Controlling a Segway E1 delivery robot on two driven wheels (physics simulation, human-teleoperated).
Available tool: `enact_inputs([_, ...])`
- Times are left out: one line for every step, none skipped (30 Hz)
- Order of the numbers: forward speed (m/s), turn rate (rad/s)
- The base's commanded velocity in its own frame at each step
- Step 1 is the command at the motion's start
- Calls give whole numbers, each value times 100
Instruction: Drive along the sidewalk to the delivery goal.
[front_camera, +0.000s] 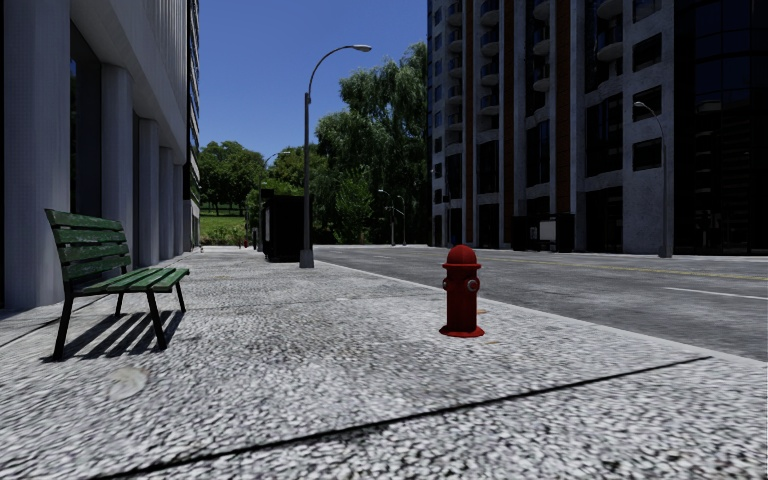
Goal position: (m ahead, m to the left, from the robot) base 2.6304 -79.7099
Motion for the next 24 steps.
enact_inputs([0, 0])
enact_inputs([0, 0])
enact_inputs([0, 0])
enact_inputs([0, 0])
enact_inputs([0, 0])
enact_inputs([0, 0])
enact_inputs([0, -2])
enact_inputs([0, -5])
enact_inputs([0, -5])
enact_inputs([10, -7])
enact_inputs([36, -7])
enact_inputs([49, -7])
enact_inputs([59, -9])
enact_inputs([59, -9])
enact_inputs([61, -19])
enact_inputs([62, -24])
enact_inputs([62, -25])
enact_inputs([62, -25])
enact_inputs([63, -25])
enact_inputs([63, -25])
enact_inputs([63, -28])
enact_inputs([63, -30])
enact_inputs([63, -30])
enact_inputs([63, -34])
